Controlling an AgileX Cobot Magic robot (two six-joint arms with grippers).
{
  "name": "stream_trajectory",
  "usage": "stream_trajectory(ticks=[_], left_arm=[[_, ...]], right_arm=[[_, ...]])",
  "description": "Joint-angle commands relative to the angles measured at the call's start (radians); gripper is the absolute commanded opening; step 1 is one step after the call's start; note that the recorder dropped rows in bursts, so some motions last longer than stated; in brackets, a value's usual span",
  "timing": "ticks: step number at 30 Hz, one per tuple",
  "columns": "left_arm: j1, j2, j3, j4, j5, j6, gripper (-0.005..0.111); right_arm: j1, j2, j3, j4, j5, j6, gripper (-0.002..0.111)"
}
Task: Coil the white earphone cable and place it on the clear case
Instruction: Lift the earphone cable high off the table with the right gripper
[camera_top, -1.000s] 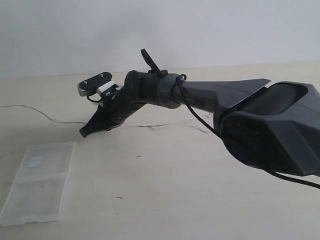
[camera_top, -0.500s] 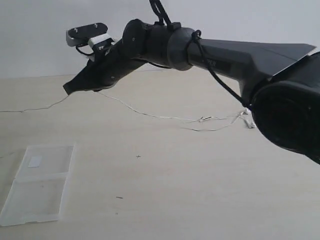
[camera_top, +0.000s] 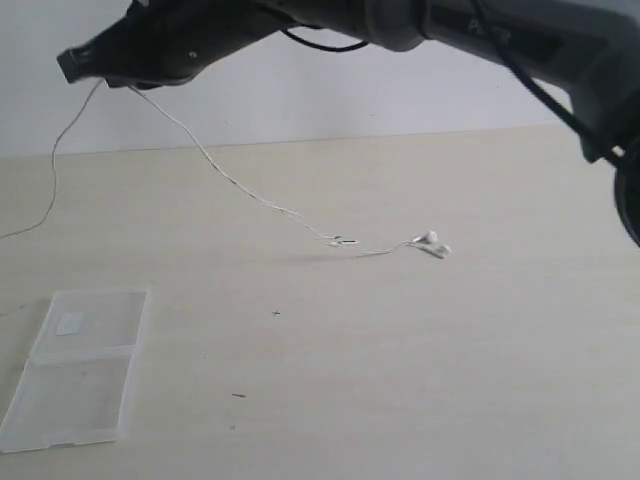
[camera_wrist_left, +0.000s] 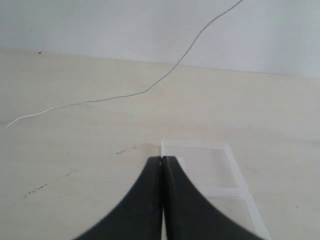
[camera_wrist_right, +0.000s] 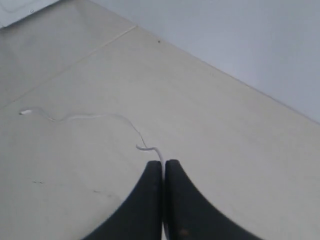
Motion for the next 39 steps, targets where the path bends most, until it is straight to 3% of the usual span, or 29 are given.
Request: stream_trajectory(ticks=[1,39], left_arm=[[0.002,-0.004,0.000,-0.005,-0.005,-0.006,0.000],[0.002,-0.004,0.000,-0.005,-0.005,-0.006,0.000]], right_arm=[[0.002,-0.089,-0.002,0.014,0.012,0.006,0.000],[0.021,-0.724,-0.002,-0.021,0.206,0.105,0.000]])
